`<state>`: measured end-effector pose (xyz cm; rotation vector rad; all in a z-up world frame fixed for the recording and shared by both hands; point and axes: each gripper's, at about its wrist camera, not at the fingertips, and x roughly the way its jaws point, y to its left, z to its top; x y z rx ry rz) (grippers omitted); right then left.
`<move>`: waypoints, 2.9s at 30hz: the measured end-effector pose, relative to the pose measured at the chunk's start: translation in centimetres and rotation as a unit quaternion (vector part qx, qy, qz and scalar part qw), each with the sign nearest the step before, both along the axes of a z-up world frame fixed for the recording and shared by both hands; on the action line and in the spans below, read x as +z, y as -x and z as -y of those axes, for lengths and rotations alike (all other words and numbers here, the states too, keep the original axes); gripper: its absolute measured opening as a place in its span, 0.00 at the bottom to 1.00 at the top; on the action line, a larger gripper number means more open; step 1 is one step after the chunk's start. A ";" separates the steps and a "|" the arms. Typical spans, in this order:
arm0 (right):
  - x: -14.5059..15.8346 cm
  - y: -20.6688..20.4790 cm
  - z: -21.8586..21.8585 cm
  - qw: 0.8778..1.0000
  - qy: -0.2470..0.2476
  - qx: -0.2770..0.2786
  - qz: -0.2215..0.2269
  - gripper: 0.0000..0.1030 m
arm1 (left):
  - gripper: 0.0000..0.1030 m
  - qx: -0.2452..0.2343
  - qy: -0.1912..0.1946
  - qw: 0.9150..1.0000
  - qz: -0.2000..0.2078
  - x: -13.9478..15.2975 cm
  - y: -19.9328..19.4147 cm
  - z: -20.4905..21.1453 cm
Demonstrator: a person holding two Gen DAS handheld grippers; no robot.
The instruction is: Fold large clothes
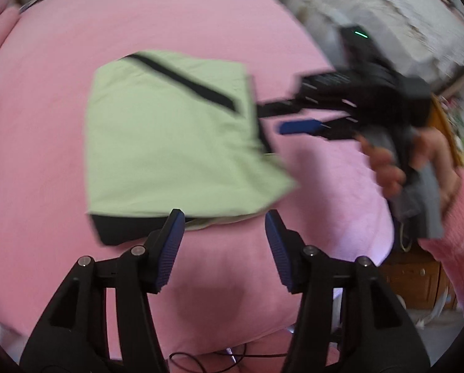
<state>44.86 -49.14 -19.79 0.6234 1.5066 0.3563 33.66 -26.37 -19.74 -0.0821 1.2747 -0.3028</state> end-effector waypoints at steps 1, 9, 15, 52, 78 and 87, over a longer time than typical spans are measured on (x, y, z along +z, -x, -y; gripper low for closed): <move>-0.2 0.2 -0.7 1.000 0.012 0.009 -0.011 0.45 | 0.49 0.016 -0.003 1.000 -0.008 -0.5 -0.4 -1.3; -2.9 2.7 -5.6 0.976 0.162 0.129 -0.068 0.41 | 0.49 0.094 -0.007 0.993 -0.076 -6.1 -3.6 -9.7; -3.5 4.2 -6.1 0.987 0.119 0.104 -0.038 0.05 | 0.49 0.093 -0.012 0.989 -0.116 -9.2 -4.9 -11.6; 5.8 10.8 -11.4 0.978 0.126 0.117 0.119 0.18 | 0.00 -0.030 0.031 0.995 -0.094 -6.1 -5.1 -5.7; -5.5 -7.4 -4.9 0.974 0.121 0.005 0.190 0.00 | 0.00 0.084 0.076 0.993 0.000 -13.1 -20.6 -11.7; -1.5 -7.4 -6.9 0.972 0.072 -0.002 0.224 0.00 | 0.00 0.073 0.093 0.993 0.001 -9.9 -22.5 -13.1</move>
